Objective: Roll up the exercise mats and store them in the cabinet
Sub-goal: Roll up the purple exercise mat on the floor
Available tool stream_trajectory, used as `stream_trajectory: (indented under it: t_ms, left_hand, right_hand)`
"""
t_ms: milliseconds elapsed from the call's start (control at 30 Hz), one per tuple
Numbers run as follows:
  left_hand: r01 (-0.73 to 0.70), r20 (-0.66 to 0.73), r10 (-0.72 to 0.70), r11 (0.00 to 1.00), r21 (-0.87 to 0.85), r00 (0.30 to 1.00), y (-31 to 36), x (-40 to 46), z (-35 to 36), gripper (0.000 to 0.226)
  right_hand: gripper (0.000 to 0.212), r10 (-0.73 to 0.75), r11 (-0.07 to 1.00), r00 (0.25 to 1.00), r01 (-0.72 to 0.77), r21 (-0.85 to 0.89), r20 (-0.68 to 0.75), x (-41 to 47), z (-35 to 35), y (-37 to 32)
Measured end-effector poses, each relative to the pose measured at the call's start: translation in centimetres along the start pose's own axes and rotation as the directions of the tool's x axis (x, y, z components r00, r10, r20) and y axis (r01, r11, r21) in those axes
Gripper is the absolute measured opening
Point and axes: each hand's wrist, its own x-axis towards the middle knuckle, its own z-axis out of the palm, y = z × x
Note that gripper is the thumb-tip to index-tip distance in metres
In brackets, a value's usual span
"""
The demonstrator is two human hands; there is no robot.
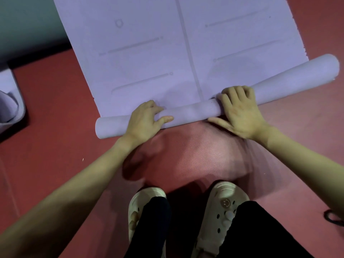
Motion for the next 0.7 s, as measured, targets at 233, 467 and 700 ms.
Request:
stream_trajectory:
  t_ms: [233,467,700]
  left_hand:
    - [0.016,0.023,-0.013,0.992,-0.123,1.0,-0.7,0.9,-0.1,0.046]
    - [-0.012,-0.267,0.081,0.968,0.251,0.96,0.6,-1.4,1.7,0.048]
    - [-0.064,-0.217,0.143,0.939,0.337,0.966,0.3,-0.5,1.9,0.052]
  right_hand:
    - [0.066,-0.19,0.978,0.974,0.198,-0.059,0.124,2.6,-0.3,2.0]
    - [0.075,-0.229,0.973,0.933,0.216,0.077,0.279,5.2,-0.6,3.1]
    - [0.063,-0.138,0.979,0.929,0.075,0.19,0.343,6.2,-2.2,2.9]
